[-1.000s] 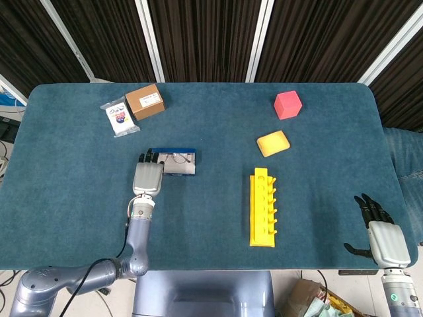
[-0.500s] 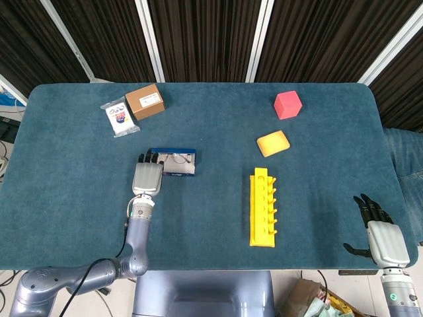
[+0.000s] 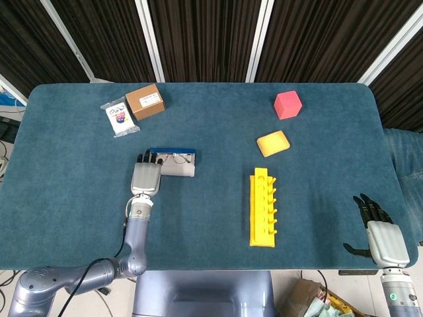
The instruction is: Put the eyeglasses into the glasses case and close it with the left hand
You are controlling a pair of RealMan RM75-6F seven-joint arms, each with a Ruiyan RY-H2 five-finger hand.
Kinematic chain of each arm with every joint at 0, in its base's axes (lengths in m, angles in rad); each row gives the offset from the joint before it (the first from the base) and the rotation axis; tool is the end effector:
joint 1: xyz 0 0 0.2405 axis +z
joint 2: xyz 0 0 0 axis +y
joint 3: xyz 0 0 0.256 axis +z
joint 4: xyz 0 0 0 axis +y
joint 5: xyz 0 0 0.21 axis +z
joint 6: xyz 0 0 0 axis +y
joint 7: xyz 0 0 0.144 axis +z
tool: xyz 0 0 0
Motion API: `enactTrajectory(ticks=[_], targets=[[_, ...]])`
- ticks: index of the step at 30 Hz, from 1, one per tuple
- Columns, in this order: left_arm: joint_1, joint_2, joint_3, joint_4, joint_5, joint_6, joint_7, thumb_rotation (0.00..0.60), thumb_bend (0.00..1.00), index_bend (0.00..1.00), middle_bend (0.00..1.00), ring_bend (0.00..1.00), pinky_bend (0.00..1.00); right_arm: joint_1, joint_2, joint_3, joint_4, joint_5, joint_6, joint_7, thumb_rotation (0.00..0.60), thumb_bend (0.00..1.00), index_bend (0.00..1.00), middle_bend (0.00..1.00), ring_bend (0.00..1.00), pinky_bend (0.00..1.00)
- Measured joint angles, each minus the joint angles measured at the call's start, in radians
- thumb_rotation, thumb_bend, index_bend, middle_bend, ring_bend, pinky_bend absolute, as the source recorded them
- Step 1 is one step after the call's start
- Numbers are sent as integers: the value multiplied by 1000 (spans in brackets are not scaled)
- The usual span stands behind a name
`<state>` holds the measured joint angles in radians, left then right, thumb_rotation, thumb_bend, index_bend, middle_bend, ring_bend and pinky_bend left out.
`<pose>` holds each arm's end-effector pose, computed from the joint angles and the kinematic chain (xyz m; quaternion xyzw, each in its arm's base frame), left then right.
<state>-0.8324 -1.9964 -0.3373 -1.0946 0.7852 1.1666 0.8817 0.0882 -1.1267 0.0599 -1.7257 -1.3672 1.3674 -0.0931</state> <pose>-0.1278 0.3670 -0.0886 -0.6807 -0.3426 -0.2645 0.5911 -0.3083 -0.1801 0.1373 0.5769 -0.4579 0.3442 0.5823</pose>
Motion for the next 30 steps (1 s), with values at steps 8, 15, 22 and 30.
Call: enactTrajectory(ticks=[8, 15, 22, 30], targets=[[1, 3, -4, -5, 6, 11, -4, 600, 430, 377, 198, 63, 156, 0, 1, 1, -2, 3, -2, 9, 600, 185, 0, 25, 89, 187], [3, -1, -3, 1, 9, 13, -12, 600, 474, 430, 207, 67, 157, 1, 2, 1, -2, 7, -5, 9, 600, 185, 0, 25, 89, 187], [2, -4, -1, 4, 19, 15, -16, 600, 476, 439, 207, 67, 157, 3, 3, 1, -4, 10, -8, 3, 600, 184, 0, 25, 89, 187], [6, -1, 0, 1, 17, 10, -17, 600, 497, 445, 207, 67, 157, 3, 2, 0, -4, 9, -6, -1, 600, 184, 0, 25, 89, 187]])
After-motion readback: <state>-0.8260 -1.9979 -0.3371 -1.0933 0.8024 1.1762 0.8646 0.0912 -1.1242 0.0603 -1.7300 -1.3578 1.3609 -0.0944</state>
